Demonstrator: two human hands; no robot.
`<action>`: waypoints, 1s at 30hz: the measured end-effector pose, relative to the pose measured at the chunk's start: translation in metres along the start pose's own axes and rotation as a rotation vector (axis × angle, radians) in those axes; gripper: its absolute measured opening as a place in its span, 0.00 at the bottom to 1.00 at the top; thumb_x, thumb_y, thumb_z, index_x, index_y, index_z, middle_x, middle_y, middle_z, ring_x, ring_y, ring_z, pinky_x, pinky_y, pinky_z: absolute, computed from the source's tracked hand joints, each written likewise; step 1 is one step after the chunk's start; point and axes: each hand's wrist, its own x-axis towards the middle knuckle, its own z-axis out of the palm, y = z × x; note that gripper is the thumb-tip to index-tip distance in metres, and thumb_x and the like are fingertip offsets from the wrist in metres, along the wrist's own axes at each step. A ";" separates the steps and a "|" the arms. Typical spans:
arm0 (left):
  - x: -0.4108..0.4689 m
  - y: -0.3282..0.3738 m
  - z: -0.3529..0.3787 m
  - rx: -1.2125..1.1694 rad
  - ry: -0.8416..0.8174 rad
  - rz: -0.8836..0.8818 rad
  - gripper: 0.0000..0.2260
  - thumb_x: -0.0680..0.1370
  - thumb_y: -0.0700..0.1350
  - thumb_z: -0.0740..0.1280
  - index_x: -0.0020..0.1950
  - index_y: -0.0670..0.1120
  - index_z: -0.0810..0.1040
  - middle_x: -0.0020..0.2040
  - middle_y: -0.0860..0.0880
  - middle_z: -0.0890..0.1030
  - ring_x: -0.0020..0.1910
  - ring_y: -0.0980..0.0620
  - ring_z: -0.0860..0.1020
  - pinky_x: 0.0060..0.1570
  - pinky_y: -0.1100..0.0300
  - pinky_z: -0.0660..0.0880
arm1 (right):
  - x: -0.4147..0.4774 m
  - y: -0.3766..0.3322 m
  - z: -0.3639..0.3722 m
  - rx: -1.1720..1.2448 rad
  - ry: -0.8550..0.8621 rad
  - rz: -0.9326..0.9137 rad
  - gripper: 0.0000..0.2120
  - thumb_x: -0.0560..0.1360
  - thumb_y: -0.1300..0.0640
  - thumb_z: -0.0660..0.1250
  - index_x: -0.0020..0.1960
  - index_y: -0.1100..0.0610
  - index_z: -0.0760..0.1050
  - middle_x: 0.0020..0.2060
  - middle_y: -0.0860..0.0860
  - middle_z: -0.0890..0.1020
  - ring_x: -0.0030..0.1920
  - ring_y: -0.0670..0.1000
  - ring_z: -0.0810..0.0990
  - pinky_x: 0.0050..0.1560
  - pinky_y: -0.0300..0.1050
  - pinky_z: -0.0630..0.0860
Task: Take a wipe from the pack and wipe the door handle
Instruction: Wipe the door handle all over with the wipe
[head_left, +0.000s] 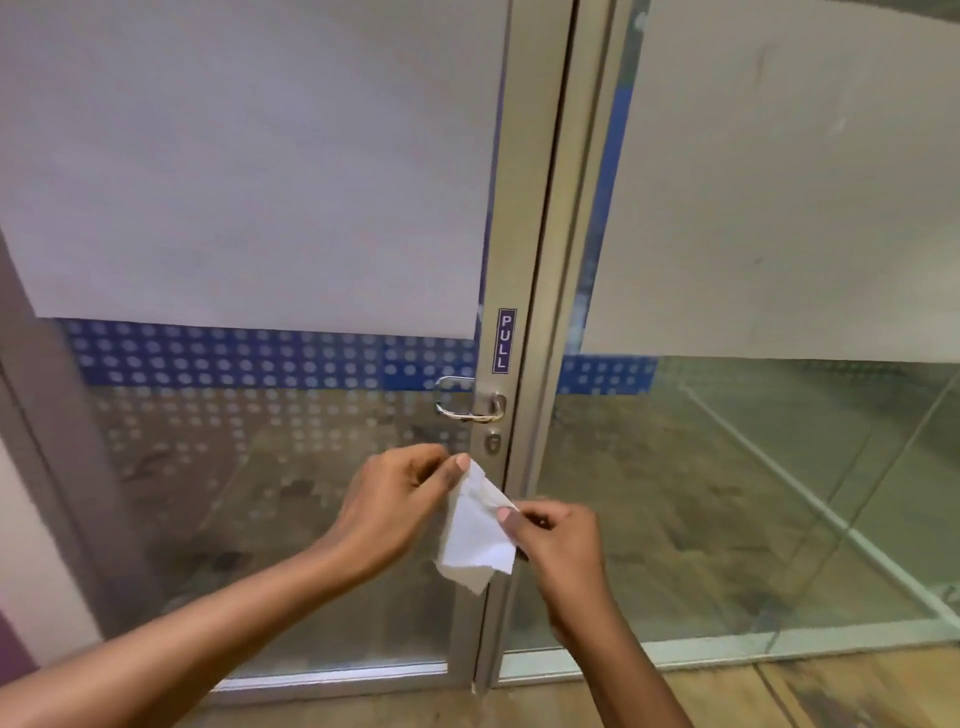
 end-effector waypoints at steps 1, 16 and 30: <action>0.012 -0.011 0.001 0.054 0.050 0.043 0.18 0.78 0.59 0.62 0.32 0.53 0.71 0.26 0.56 0.71 0.26 0.60 0.68 0.27 0.62 0.63 | 0.017 0.005 0.010 -0.024 -0.008 -0.022 0.07 0.67 0.63 0.72 0.33 0.53 0.85 0.28 0.48 0.83 0.32 0.46 0.81 0.34 0.41 0.75; 0.229 -0.144 0.035 -0.120 -0.124 -0.171 0.21 0.78 0.50 0.67 0.28 0.49 0.64 0.24 0.55 0.62 0.25 0.58 0.60 0.26 0.61 0.57 | 0.260 0.063 0.032 0.276 -0.139 0.103 0.12 0.71 0.74 0.65 0.35 0.61 0.80 0.31 0.55 0.83 0.34 0.52 0.80 0.36 0.41 0.79; 0.281 -0.208 0.056 -0.074 -0.178 -0.098 0.06 0.71 0.54 0.65 0.47 0.59 0.76 0.46 0.60 0.82 0.43 0.51 0.81 0.47 0.55 0.75 | 0.320 0.114 0.014 0.524 0.381 0.255 0.09 0.75 0.69 0.58 0.41 0.69 0.76 0.31 0.58 0.83 0.34 0.54 0.80 0.33 0.39 0.78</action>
